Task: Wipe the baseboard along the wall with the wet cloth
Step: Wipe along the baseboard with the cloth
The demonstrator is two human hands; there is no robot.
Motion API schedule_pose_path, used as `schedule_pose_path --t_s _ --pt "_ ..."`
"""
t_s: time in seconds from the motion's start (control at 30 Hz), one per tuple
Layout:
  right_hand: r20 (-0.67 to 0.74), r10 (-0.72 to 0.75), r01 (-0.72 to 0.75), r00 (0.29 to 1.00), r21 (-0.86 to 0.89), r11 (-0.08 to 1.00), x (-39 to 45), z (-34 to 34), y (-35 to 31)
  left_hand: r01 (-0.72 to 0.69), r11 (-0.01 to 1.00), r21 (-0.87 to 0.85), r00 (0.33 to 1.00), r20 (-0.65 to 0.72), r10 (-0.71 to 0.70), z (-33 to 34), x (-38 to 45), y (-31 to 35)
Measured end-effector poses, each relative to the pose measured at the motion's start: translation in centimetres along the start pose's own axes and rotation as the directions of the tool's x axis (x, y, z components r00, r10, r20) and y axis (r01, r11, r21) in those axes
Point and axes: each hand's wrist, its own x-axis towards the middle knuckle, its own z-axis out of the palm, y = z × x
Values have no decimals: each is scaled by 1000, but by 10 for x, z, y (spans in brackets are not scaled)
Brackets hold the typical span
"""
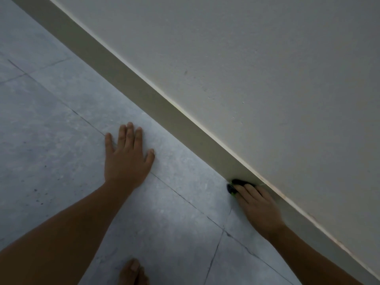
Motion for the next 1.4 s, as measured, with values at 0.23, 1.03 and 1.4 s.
schedule_pose_path --t_s 0.23,1.03,1.4 --pt "-124 136 -124 983 101 987 137 -43 -68 -11 1000 -16 999 51 11 -4 2 -5" --pt "-99 -156 149 983 -75 986 280 -99 -104 9 999 43 992 125 -14 -59 38 -160" --pt "-167 -34 30 985 -28 999 170 -63 -57 33 997 63 995 87 -38 -68 63 -182"
